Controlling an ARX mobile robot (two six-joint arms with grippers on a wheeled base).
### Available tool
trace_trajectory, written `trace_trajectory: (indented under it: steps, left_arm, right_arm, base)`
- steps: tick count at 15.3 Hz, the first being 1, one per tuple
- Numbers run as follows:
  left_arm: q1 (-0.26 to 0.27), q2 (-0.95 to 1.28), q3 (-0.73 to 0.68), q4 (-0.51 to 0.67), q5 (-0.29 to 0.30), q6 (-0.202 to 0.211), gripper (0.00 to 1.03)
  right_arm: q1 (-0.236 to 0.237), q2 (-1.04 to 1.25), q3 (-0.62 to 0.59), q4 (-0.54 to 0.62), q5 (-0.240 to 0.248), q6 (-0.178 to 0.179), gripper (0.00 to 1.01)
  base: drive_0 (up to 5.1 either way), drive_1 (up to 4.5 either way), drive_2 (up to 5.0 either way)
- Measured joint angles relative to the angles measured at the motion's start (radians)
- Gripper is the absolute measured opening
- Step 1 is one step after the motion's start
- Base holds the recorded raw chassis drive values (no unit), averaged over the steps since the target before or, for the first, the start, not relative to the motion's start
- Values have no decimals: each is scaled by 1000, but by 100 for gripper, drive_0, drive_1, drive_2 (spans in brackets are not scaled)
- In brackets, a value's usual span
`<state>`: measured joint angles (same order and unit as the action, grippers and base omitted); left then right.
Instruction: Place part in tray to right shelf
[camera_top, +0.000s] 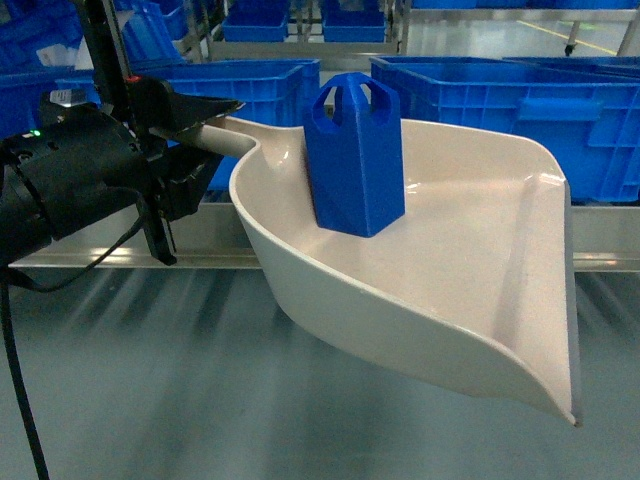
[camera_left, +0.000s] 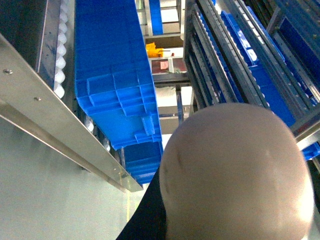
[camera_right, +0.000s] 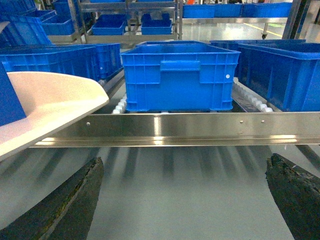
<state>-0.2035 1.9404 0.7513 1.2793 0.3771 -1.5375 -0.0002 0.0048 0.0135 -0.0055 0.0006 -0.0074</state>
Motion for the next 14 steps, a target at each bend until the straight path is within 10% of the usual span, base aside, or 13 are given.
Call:
trace_trajectory:
  steps: [9, 14]
  left_arm:
    - [-2, 0, 0, -6, 1, 0, 15]
    - [-1, 0, 4, 0, -2, 0, 15]
  right_arm:
    - [0, 0, 0, 0, -1, 0, 98]
    - [0, 0, 0, 2, -1, 0, 98]
  base:
    - [11, 435, -412]
    - [0, 0, 0]
